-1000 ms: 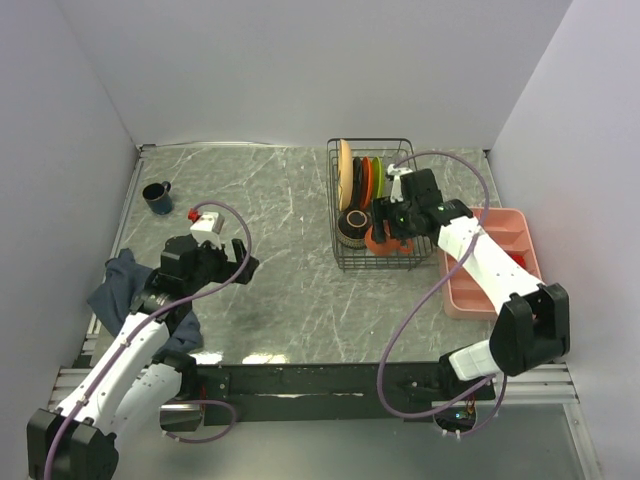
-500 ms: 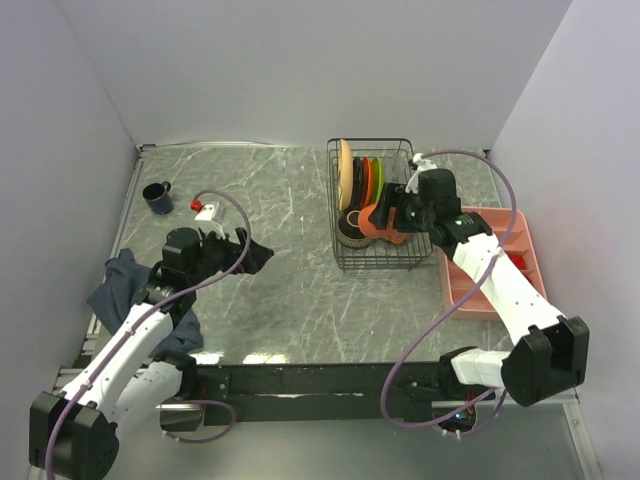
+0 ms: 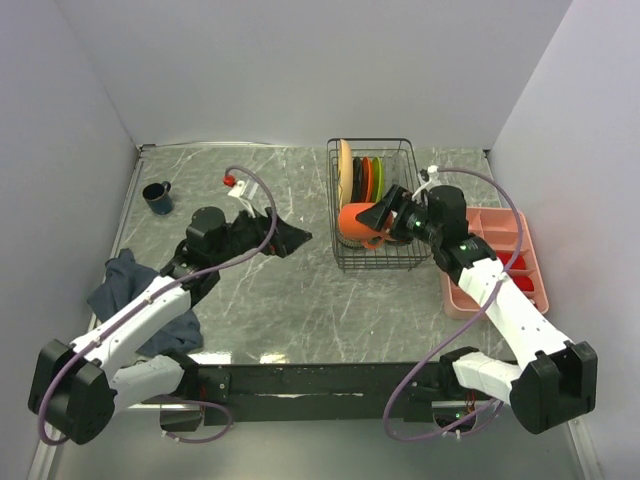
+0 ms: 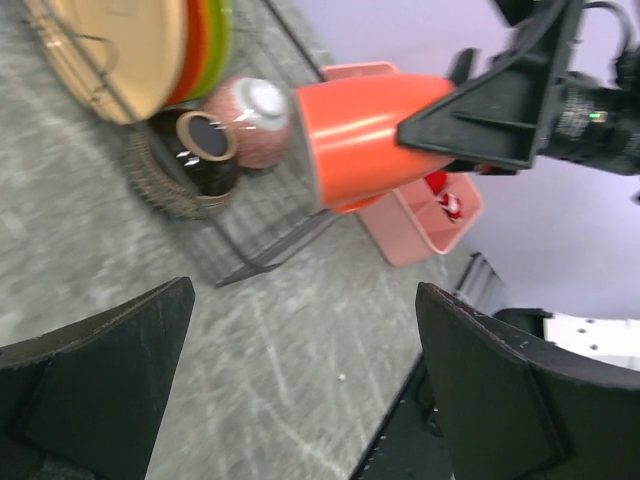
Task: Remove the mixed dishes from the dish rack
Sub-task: Pick up the cup from the dish rack, then place the cup at the center of the board.
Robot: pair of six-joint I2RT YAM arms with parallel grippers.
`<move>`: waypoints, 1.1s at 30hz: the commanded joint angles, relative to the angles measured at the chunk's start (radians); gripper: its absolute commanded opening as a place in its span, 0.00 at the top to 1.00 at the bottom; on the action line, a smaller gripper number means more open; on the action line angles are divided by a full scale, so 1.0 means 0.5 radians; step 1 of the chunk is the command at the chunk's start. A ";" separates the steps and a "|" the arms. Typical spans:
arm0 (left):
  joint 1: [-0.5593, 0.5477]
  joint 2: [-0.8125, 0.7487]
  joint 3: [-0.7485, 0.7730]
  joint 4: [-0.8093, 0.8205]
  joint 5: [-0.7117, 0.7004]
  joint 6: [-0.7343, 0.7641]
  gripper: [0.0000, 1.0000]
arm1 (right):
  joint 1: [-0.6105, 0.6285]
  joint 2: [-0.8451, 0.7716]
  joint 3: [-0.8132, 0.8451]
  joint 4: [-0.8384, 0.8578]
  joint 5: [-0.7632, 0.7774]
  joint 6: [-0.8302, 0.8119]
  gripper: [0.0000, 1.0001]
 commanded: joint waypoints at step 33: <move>-0.330 0.484 0.040 1.358 0.311 -0.820 0.59 | -0.019 0.084 -0.495 1.669 -0.861 1.137 0.99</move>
